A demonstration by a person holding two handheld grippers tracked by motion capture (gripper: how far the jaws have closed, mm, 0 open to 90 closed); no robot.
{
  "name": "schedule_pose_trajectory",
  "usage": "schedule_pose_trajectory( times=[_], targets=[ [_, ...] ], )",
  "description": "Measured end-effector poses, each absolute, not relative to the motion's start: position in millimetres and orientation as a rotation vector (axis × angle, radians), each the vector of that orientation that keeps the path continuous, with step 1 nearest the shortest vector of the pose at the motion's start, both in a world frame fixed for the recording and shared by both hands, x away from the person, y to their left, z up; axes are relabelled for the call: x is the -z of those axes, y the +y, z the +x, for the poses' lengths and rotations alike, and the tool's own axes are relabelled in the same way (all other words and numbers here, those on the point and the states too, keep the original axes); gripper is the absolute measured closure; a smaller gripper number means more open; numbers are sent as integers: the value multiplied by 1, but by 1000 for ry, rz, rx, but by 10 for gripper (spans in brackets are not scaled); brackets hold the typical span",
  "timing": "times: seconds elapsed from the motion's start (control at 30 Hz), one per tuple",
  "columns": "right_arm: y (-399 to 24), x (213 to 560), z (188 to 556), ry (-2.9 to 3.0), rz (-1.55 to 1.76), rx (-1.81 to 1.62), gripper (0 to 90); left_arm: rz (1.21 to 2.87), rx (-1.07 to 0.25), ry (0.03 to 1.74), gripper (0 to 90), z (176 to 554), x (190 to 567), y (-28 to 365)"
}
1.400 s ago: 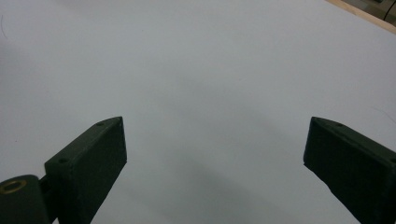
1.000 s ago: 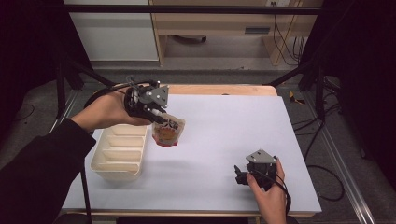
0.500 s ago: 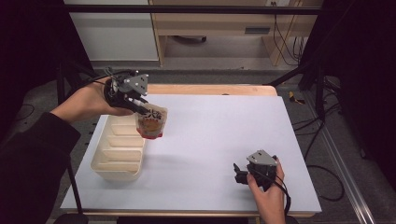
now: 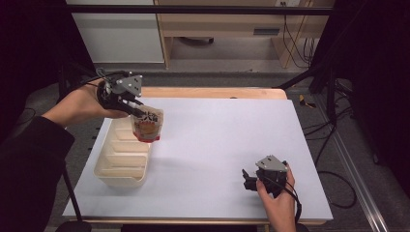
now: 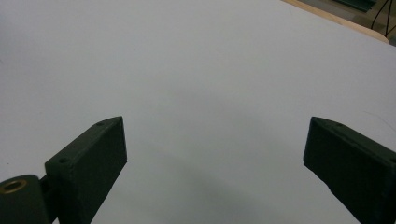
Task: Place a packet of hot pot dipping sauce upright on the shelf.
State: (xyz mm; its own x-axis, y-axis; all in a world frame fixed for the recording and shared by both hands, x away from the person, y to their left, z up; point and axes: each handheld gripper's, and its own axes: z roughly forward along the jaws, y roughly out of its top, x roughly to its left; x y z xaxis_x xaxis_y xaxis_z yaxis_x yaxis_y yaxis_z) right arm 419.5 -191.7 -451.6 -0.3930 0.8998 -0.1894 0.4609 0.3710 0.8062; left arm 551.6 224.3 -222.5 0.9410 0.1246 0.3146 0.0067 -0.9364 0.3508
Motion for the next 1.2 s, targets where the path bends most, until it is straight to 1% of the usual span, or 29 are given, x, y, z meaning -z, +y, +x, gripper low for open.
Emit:
schedule_pose_trajectory(
  times=[0.43, 0.77, 1.2],
  targets=[
    [-190, 452, 419, 2006, 1170, -883, 64, 2740, -459, 132, 733, 556, 230, 248],
    [-189, 454, 420, 2025, 1153, -865, 63, 2750, -454, 143, 733, 571, 233, 270],
    [-190, 455, 421, 2038, 1158, -852, 64, 2753, -446, 165, 732, 584, 241, 280]
  ],
)
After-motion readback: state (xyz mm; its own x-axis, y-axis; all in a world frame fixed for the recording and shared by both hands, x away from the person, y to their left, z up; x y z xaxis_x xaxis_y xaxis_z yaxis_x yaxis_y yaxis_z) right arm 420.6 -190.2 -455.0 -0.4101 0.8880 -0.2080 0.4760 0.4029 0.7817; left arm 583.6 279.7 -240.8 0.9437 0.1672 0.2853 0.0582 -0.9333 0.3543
